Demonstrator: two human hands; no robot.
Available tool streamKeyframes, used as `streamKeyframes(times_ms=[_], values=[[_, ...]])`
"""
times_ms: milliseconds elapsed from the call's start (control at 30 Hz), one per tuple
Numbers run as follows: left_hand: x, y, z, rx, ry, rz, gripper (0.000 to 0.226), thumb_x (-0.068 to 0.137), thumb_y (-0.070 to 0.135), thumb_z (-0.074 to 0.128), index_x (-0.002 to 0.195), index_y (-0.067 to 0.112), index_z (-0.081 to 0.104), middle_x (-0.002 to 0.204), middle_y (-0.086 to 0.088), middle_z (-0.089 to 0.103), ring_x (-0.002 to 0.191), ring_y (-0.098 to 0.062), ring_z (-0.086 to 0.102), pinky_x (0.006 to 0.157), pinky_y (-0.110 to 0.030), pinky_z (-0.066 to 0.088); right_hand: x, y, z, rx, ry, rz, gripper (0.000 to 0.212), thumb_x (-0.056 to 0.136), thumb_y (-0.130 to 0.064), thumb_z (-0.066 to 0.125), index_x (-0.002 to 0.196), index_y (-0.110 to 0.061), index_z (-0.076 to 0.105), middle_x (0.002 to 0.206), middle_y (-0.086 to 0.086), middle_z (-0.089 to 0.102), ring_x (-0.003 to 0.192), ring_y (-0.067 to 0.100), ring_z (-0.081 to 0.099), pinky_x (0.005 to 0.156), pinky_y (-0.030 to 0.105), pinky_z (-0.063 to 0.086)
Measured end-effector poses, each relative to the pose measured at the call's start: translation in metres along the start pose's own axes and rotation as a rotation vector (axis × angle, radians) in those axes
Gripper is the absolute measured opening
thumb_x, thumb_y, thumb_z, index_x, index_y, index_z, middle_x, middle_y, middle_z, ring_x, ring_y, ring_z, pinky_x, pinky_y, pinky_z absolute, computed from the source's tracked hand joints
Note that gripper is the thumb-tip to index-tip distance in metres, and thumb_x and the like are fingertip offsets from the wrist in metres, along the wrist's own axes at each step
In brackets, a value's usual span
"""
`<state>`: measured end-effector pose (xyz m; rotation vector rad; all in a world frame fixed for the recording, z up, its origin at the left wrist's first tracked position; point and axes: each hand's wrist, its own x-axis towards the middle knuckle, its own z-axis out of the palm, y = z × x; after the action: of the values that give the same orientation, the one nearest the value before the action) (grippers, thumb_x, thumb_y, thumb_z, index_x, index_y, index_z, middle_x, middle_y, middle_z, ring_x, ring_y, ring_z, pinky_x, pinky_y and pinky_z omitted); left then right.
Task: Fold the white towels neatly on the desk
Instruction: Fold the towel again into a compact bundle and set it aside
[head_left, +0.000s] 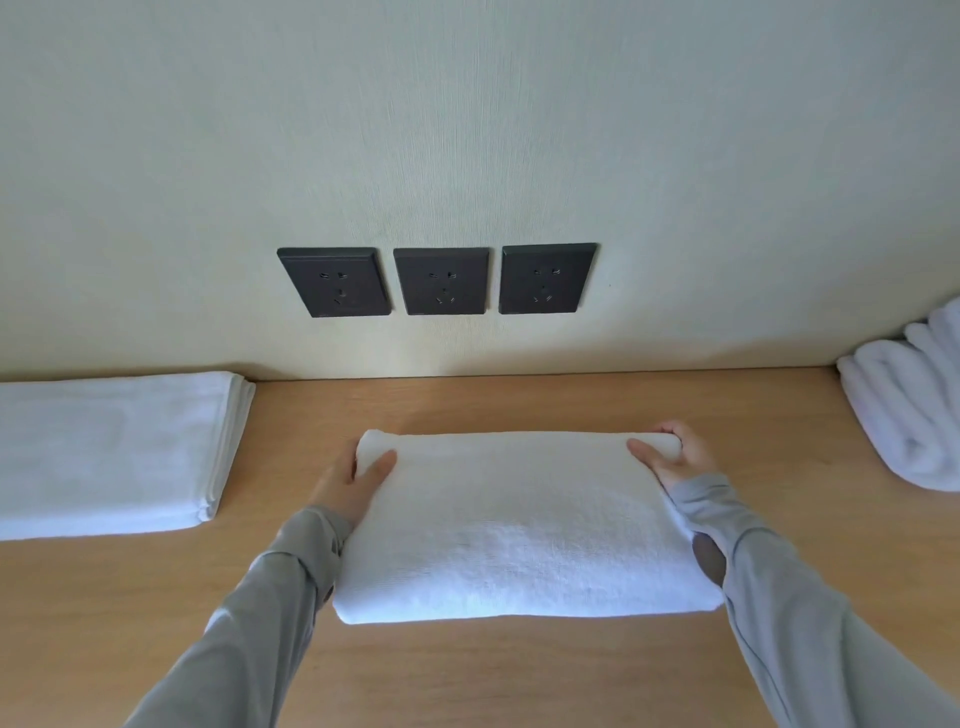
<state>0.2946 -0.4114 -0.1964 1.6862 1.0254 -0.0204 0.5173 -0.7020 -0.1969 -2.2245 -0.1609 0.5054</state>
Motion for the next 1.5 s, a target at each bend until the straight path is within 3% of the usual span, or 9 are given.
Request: streamKeyframes(times_ms=[167, 233, 333, 500, 700, 900, 1200, 1333, 1500], values=[[-0.027, 0.025, 0.002, 0.545, 0.261, -0.062, 0.068, 0.086, 0.06, 0.044, 0.143, 0.033, 0.019, 0.137, -0.011, 0.038, 0.121, -0.033, 0.041, 0.094, -0.046, 0.039, 0.001, -0.015, -0.001, -0.293, 0.006, 0.057, 0.057, 0.082, -0.035, 0.068, 0.123, -0.002, 0.047, 0.119, 0.018, 0.054, 0.103, 0.028, 0.05, 0.089, 0.034, 0.039], [-0.054, 0.04, 0.026, 0.913, 0.446, 0.233, 0.063, 0.091, 0.06, 0.028, 0.147, 0.033, 0.017, 0.148, -0.009, 0.032, 0.134, -0.03, 0.034, 0.102, -0.05, 0.033, -0.009, -0.032, -0.006, -0.588, 0.047, 0.027, 0.055, 0.086, -0.039, 0.061, 0.124, -0.004, 0.045, 0.125, 0.017, 0.048, 0.112, 0.032, 0.046, 0.093, 0.04, 0.038], [-0.088, 0.051, 0.083, 1.012, 0.233, 0.564, 0.066, 0.088, 0.056, 0.005, 0.148, 0.03, 0.019, 0.158, -0.002, 0.013, 0.145, -0.026, 0.011, 0.116, -0.049, 0.006, -0.044, -0.056, 0.008, -0.848, 0.287, -0.348, 0.036, 0.092, -0.028, 0.043, 0.117, -0.005, 0.056, 0.123, 0.014, 0.057, 0.113, 0.032, 0.053, 0.093, 0.044, 0.041], [-0.073, 0.027, 0.111, 1.036, 0.12, 0.479, 0.064, 0.084, 0.051, -0.009, 0.145, 0.032, -0.015, 0.155, 0.004, -0.021, 0.14, -0.021, -0.024, 0.113, -0.046, -0.02, -0.111, -0.056, 0.071, -0.866, 0.023, -0.637, 0.055, 0.093, -0.037, 0.022, 0.123, -0.013, 0.062, 0.13, 0.001, 0.059, 0.123, 0.02, 0.053, 0.1, 0.052, 0.042], [-0.052, 0.004, 0.063, 1.047, 0.077, 0.499, 0.057, 0.087, 0.055, -0.008, 0.136, 0.037, -0.033, 0.151, 0.016, -0.028, 0.134, -0.003, -0.032, 0.11, -0.03, -0.024, -0.086, -0.015, 0.047, -0.967, -0.083, -0.549, 0.069, 0.088, -0.055, -0.003, 0.148, -0.021, -0.002, 0.156, -0.007, -0.004, 0.143, 0.012, -0.01, 0.115, 0.037, -0.011], [-0.046, -0.008, 0.047, 0.998, 0.107, 0.477, 0.067, 0.081, 0.062, -0.011, 0.141, 0.036, -0.027, 0.15, 0.015, -0.028, 0.14, -0.007, -0.026, 0.117, -0.036, -0.011, -0.083, -0.004, 0.043, -0.922, 0.023, -0.503, 0.067, 0.092, -0.047, 0.019, 0.144, -0.007, 0.031, 0.151, 0.007, 0.031, 0.14, 0.023, 0.026, 0.113, 0.041, 0.012], [-0.04, -0.015, 0.044, 1.015, 0.093, 0.506, 0.068, 0.079, 0.066, -0.014, 0.14, 0.037, -0.028, 0.148, 0.015, -0.032, 0.138, -0.007, -0.029, 0.118, -0.036, -0.011, -0.077, 0.014, 0.028, -0.84, -0.013, -0.504, 0.066, 0.094, -0.048, 0.016, 0.146, -0.008, 0.027, 0.153, 0.006, 0.027, 0.142, 0.02, 0.023, 0.115, 0.038, 0.014], [-0.041, -0.011, 0.037, 0.98, 0.049, 0.549, 0.081, 0.07, 0.071, -0.026, 0.141, 0.032, -0.025, 0.149, 0.01, -0.03, 0.138, -0.008, -0.028, 0.116, -0.032, -0.015, -0.076, 0.015, 0.026, -0.86, -0.027, -0.519, 0.067, 0.092, -0.053, 0.006, 0.148, -0.017, 0.002, 0.155, -0.004, -0.002, 0.145, 0.012, 0.0, 0.118, 0.032, -0.003], [-0.062, -0.031, -0.009, 0.717, 0.094, 0.525, 0.078, 0.085, 0.069, 0.009, 0.149, 0.023, 0.0, 0.155, 0.01, -0.008, 0.144, -0.009, -0.008, 0.118, -0.031, 0.001, -0.095, 0.022, 0.007, -0.721, 0.085, -0.384, 0.069, 0.097, -0.043, 0.035, 0.149, -0.012, 0.004, 0.157, 0.001, 0.0, 0.146, 0.018, -0.001, 0.117, 0.033, 0.001]])
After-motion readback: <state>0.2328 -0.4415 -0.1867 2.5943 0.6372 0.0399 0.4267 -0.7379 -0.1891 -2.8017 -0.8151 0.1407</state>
